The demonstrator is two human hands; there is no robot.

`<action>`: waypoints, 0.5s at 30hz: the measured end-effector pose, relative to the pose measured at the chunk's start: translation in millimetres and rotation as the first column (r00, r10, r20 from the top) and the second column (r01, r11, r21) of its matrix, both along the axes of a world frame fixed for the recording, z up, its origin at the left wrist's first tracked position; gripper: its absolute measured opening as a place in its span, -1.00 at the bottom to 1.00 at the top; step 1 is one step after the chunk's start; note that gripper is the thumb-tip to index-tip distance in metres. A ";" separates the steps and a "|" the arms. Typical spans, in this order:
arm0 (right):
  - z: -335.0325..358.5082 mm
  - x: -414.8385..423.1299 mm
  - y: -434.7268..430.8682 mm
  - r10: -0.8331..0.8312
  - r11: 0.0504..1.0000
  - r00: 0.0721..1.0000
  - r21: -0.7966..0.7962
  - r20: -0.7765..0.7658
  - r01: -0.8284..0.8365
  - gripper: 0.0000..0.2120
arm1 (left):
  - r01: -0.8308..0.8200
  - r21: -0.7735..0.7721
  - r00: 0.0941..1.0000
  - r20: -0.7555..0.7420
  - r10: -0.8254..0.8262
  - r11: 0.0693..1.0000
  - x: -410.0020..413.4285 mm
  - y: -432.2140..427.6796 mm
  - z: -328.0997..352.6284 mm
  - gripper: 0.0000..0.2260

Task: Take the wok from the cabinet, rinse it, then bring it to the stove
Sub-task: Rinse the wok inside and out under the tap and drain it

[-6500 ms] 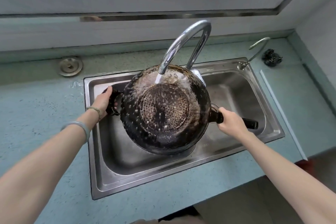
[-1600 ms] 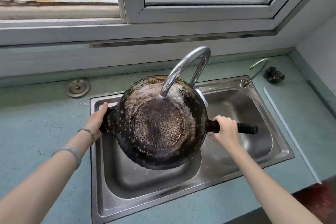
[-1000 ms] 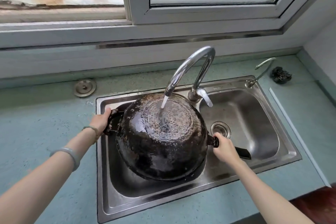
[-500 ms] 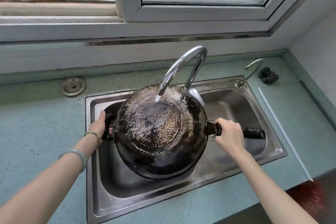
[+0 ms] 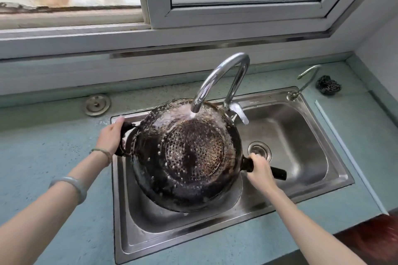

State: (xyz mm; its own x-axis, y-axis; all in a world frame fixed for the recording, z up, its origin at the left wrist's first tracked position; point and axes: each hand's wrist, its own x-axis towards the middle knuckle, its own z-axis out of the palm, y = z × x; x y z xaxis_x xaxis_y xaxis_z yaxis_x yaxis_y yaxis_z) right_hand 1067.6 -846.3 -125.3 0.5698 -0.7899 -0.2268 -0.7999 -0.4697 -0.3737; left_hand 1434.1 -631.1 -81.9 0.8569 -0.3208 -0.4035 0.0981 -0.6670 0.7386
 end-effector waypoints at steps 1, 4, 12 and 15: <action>0.5 0.5 2.2 -0.002 1.000 1.000 0.017 0.011 0.002 -0.80 | -0.007 -0.009 1.000 -0.014 0.007 1.000 -1.3 0.5 3.3 -0.59; 2.3 -0.9 2.8 -0.024 0.999 0.998 0.042 0.052 0.021 -0.76 | -0.060 -0.025 0.995 -0.083 0.058 0.998 -2.7 11.4 -3.4 -0.57; 26.6 -13.7 10.8 -0.108 0.994 0.994 -0.027 -0.009 0.108 -0.79 | -0.044 -0.017 0.950 -0.309 0.036 0.999 -2.9 46.3 -35.5 -0.78; 32.8 -12.1 12.1 -0.102 0.990 0.989 -0.108 -0.111 0.090 -0.79 | -0.112 -0.033 0.881 -0.465 0.084 0.993 1.4 47.1 -36.0 -0.78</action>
